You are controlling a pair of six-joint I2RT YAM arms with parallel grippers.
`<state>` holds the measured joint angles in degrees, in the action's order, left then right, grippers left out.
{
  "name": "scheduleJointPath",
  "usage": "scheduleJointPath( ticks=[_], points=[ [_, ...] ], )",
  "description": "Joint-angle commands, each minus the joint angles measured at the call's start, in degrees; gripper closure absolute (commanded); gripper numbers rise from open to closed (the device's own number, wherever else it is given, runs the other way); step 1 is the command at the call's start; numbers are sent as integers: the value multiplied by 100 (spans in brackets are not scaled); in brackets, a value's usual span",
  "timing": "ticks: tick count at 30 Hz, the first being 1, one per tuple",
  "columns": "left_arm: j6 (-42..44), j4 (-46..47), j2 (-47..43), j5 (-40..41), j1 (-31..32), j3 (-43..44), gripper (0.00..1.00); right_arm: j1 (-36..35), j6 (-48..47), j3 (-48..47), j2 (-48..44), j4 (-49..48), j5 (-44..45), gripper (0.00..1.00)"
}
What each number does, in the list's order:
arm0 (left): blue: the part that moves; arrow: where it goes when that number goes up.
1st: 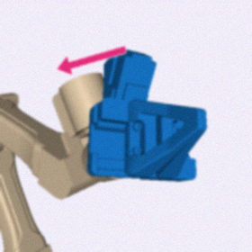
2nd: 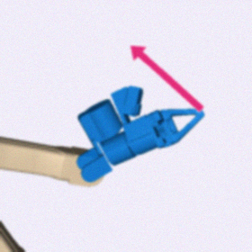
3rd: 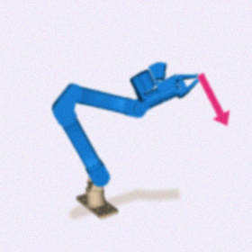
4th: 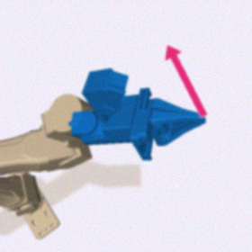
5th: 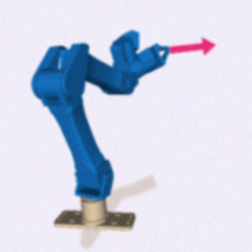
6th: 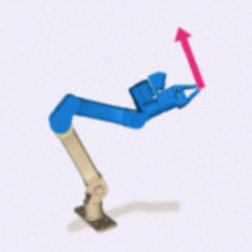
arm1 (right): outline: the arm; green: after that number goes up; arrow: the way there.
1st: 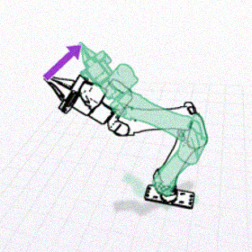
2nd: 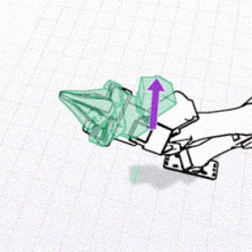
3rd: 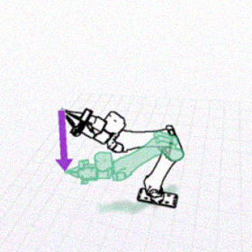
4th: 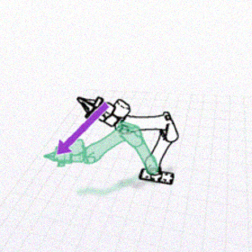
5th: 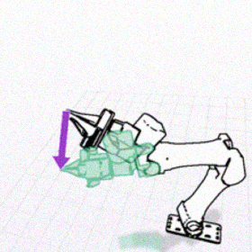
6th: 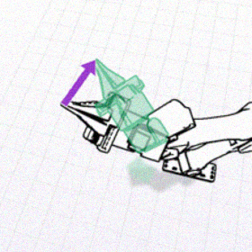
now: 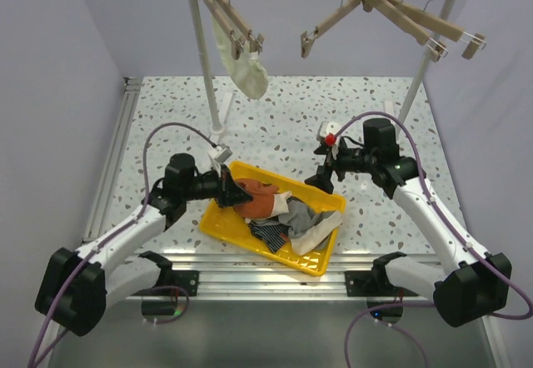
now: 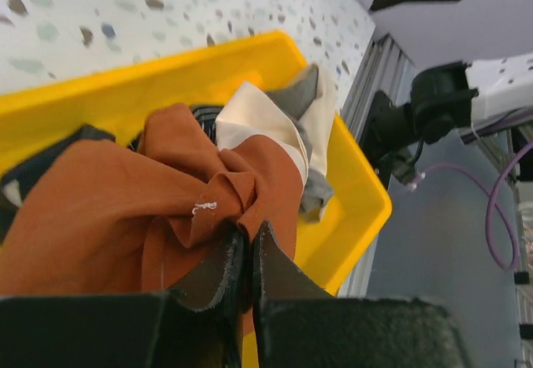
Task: Remove the underwear clipped to the hanger
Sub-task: Place the underwear in the bin.
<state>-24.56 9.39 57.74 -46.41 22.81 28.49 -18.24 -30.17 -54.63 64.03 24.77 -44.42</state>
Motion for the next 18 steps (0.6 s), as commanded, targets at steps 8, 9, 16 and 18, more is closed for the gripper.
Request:
scheduleJointPath(
  ticks=[8,9,16,18],
  points=[
    [452,-254,2276,1810,1120,358,86,22,135,-162,-84,-245,-5,1],
    [478,-218,2408,1933,1164,394,85,14,135,-179,-101,-236,-5,2],
    [689,-201,2535,2961,1613,579,58,22,152,-416,-233,-183,-40,1],
    [768,-165,2009,3155,1639,500,45,22,231,-487,-294,-253,-101,1]
  ],
)
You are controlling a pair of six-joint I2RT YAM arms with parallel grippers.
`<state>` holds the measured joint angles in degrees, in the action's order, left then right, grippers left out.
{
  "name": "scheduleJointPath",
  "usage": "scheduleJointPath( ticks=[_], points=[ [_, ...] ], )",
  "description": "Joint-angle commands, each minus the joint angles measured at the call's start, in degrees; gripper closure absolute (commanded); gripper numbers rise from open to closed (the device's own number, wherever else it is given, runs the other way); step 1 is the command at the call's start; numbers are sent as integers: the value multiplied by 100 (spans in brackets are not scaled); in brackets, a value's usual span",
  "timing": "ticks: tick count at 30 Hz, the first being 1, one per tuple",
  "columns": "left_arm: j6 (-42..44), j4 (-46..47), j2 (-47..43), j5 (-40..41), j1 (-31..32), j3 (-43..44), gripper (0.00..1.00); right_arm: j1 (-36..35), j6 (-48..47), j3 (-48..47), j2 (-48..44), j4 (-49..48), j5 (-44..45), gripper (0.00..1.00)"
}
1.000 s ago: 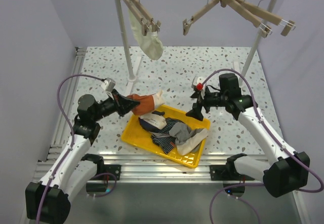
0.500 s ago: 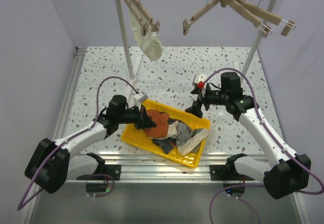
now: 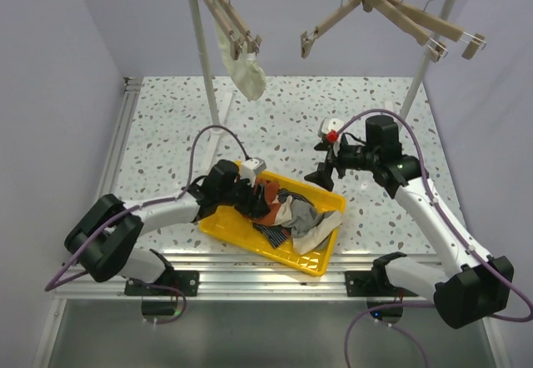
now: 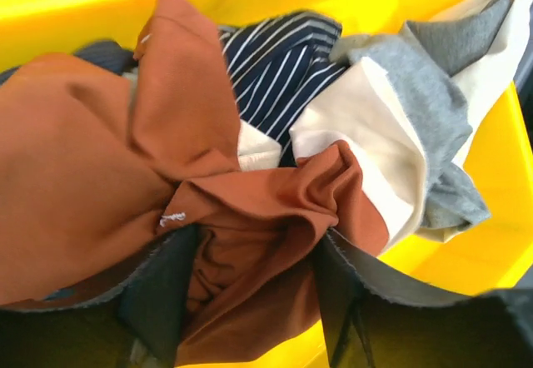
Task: Remove the underwear clipped to the hanger
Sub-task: Place the underwear in the bin.
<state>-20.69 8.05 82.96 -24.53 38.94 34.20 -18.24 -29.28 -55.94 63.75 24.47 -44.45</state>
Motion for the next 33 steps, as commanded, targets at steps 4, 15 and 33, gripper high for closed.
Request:
scheduleJointPath(
  ticks=[4,15,33],
  points=[
    [557,-41,-1430,1214,35,-334,22,31,833,-680,-284,-810,-117,1],
    [583,-796,-3284,1907,35,-458,0,-206,3130,-2393,936,-1736,-443,1],
    [153,-1781,-5456,4149,26,-264,0,-1472,2652,-4512,2054,-2236,1721,2]
  ],
)
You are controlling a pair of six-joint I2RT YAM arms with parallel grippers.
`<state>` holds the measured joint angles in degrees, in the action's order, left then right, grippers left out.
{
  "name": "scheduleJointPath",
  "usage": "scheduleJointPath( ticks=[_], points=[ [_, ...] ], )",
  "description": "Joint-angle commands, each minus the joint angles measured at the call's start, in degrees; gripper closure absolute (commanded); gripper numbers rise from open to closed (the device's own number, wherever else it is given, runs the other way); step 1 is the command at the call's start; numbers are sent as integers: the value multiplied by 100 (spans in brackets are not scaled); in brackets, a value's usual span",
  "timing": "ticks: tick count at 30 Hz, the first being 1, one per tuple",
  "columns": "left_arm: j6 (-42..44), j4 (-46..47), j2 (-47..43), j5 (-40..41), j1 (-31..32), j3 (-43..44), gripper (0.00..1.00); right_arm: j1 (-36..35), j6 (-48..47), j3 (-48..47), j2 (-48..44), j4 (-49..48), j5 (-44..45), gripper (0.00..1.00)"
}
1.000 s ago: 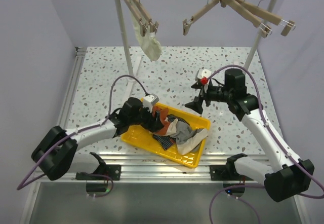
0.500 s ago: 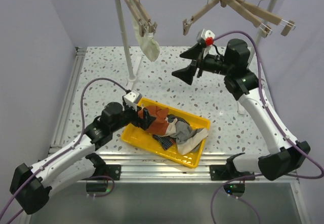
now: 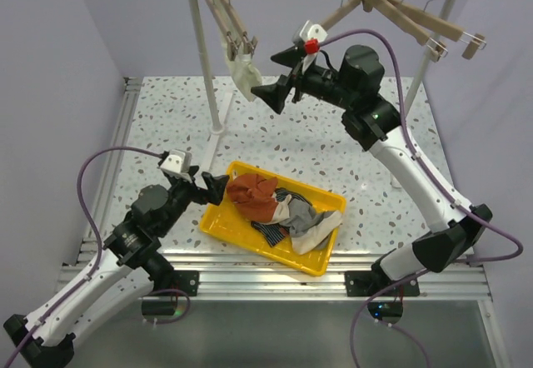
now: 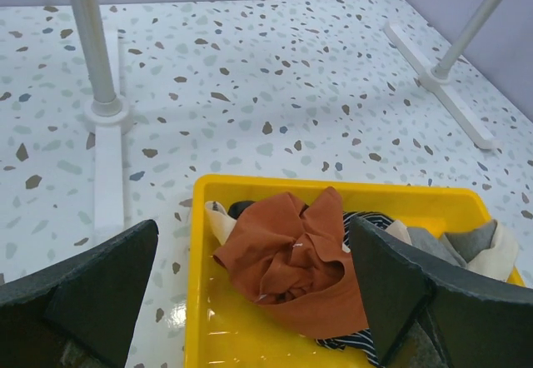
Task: Remove the underwear clipped to the hanger
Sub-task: Place the underwear in the bin, then pick up the hanger from the clothesline.
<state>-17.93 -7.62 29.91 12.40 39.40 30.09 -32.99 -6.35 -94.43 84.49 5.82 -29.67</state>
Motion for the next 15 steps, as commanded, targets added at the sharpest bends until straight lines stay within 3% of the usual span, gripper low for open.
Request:
scheduleJointPath(
  ticks=[1,4,9,15],
  points=[
    [-140,-257,-231,499,-20,164,0,3,571,-795,32,-415,216,1],
    [-149,-390,-336,649,-20,226,0,-40,1301,-1549,373,-258,347,2],
    [-123,-355,-398,799,-20,235,0,-32,2137,-3702,1507,875,480,5],
    [-271,-267,-346,764,-20,182,0,-40,2841,-5216,2677,1079,769,16]
  ],
)
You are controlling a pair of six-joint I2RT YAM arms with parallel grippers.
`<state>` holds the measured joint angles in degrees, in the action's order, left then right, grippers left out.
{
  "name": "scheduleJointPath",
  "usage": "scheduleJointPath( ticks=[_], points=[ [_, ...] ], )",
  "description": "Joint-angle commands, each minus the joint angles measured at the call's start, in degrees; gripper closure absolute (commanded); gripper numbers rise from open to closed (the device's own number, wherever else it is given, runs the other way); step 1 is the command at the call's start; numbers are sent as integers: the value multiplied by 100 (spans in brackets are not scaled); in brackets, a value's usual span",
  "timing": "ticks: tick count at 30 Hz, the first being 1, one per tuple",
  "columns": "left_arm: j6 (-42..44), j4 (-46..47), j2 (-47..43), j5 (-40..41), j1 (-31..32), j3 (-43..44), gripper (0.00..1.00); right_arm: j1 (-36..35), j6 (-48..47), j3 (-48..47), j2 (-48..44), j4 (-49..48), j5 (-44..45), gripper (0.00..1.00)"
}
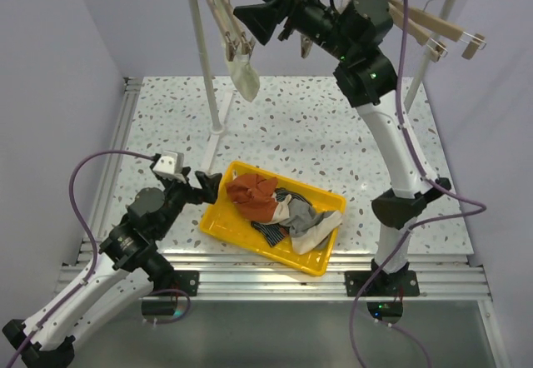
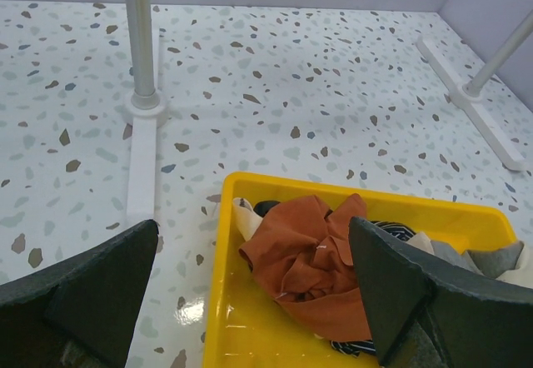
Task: Remove the underwear clipped to the hanger
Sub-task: Pick up the hanger from the clothesline.
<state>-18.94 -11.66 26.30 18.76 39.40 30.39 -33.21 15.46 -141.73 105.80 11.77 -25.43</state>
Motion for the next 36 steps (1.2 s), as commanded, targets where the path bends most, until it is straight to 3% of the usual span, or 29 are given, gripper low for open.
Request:
scheduleJointPath(
  ticks=[1,11,28,36],
  points=[
    [-206,146,6,127,-20,151,0,-10,677,-583,625,467,398,19],
    [-392,392,23,312,-20,441,0,-19,256,-346,661,194,899,25],
    [-549,498,208,338,-20,1118,0,-10,352,-426,925,185,1049,34],
    [-1103,612,445,664,-20,1549,0,-10,255,-469,995,141,1084,37]
  ],
)
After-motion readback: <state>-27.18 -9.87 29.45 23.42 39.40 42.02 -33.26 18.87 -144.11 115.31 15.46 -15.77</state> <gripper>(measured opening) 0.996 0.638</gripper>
